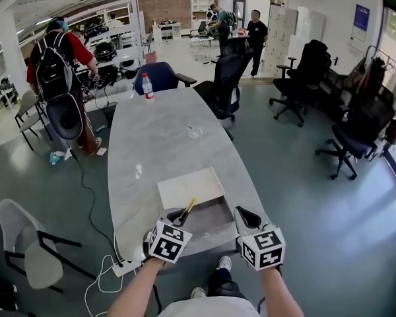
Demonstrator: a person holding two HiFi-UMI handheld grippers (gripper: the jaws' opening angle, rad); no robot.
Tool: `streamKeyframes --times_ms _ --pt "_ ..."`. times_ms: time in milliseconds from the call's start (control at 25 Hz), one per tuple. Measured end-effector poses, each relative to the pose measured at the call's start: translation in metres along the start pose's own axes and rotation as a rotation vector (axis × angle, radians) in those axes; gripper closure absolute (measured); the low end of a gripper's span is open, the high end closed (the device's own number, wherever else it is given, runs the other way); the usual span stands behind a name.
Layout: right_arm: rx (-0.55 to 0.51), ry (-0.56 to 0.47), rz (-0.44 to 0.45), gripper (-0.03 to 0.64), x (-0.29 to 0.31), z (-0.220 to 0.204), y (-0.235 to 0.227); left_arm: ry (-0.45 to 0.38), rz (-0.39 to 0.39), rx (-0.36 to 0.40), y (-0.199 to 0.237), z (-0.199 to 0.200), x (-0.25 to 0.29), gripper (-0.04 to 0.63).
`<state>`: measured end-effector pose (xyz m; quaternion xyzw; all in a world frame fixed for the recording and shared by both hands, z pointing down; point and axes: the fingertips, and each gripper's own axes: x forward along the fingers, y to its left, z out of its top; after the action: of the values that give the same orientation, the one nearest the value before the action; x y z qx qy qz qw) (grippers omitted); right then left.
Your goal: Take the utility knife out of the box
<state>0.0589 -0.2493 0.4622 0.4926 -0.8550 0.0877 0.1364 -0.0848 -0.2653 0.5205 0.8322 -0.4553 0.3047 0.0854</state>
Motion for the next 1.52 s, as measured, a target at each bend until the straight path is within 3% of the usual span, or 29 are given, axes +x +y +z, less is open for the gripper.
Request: streamKeyframes --times_ms 240,840,1200,1520 --pt "-0.011 -0.015 0.002 0.612 -0.004 0.005 0.014 -0.116 0.085 -0.067 0.025 0.006 -0.032 0.534" --pt "-0.018 -0.041 -0.005 0.612 -0.008 0.012 0.021 -0.376 0.2 -0.201 0.052 0.014 -0.087 0.534" --pt "-0.026 -0.061 -0.008 0.612 -0.011 0.017 0.026 -0.439 0.254 -0.225 0.06 0.006 -0.107 0.534" --pt "-0.018 -0.073 -0.013 0.612 -0.014 0.017 0.025 -0.438 0.253 -0.223 0.059 0.007 -0.104 0.534"
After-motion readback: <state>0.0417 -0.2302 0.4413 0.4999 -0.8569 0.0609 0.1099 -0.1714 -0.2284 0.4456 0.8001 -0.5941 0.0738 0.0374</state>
